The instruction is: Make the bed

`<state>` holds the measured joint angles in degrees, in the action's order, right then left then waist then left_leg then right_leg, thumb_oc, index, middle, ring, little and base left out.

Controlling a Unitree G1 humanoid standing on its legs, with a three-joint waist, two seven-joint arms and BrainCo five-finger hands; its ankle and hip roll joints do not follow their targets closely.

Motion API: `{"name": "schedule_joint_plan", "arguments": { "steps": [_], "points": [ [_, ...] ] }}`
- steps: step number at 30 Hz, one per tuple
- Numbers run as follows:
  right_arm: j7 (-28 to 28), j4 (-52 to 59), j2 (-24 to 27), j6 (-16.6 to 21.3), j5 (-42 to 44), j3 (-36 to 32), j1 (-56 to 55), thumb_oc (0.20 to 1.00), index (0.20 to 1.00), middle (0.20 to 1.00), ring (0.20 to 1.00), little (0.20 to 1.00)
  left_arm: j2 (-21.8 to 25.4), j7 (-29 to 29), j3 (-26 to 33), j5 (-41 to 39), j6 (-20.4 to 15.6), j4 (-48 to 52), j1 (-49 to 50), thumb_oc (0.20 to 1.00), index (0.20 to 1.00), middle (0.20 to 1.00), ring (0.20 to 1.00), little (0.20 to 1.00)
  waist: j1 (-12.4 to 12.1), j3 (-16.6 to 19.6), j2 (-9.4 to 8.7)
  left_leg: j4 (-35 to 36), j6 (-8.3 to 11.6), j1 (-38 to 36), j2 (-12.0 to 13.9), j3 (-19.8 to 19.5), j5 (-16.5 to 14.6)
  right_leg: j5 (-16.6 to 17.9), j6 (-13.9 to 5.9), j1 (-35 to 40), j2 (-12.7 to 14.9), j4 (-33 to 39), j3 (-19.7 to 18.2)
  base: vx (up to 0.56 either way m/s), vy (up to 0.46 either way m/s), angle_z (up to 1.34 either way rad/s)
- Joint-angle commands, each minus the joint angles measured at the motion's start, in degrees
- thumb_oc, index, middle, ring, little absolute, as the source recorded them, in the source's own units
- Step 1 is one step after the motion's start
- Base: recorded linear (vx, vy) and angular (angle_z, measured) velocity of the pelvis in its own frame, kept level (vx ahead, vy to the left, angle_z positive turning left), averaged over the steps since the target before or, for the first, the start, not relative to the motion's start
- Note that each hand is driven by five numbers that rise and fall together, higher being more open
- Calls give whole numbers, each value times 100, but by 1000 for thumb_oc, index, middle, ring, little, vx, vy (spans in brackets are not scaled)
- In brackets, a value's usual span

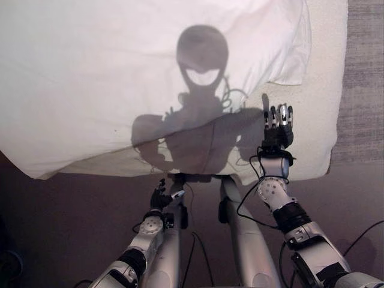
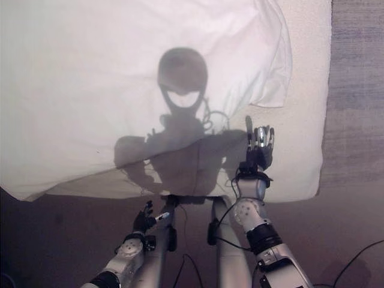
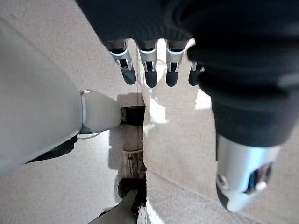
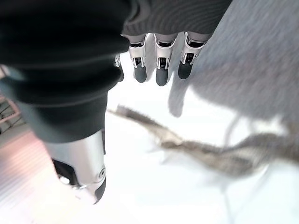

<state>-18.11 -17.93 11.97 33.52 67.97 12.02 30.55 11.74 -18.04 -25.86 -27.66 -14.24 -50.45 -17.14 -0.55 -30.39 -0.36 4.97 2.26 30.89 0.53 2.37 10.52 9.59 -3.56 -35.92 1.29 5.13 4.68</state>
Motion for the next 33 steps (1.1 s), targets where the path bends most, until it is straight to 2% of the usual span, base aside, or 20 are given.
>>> {"name": "schedule_joint_plan", "arguments": {
  "steps": [1,7,12,21,33],
  "points": [
    [47,652,131,195,-382,-22,-137,1000,1000,1000,1000,1000,126,-46,52,371,-15,5,261,1000,1000,1000,1000,1000,74,60,-193,-38,109,-117,-101,-39,-218,72,-476,102,392,-605,-61,-20,24,-6],
    [121,499,115,174,-295,25,-13,1000,1000,1000,1000,1000,164,-27,86,400,-12,-25,246,1000,1000,1000,1000,1000,45,60,-170,3,114,-173,-111,-50,-206,94,-490,166,413,-570,-28,-4,5,-2],
    [302,37,-19,195,244,-7,234,1000,1000,1000,1000,1000,174,2,69,354,-13,-13,265,1000,1000,1000,1000,1000,-17,60,-139,3,116,-176,-125,-93,-211,94,-494,195,430,-557,6,0,0,0],
    [310,-1218,-151,88,885,-159,1014,1000,1000,1000,1000,1000,219,78,-33,132,-32,8,296,1000,1000,1000,1000,1000,-206,60,-7,3,123,-77,-141,-144,-212,83,-493,140,448,-556,84,0,0,0],
    [413,-1509,-19,-136,867,26,1559,1000,1000,1000,1000,1000,297,163,-92,90,-47,106,338,1000,1000,1000,1000,1000,-343,60,106,3,124,-51,-149,-187,-217,38,-490,132,480,-586,141,16,5,3]
  ]
}}
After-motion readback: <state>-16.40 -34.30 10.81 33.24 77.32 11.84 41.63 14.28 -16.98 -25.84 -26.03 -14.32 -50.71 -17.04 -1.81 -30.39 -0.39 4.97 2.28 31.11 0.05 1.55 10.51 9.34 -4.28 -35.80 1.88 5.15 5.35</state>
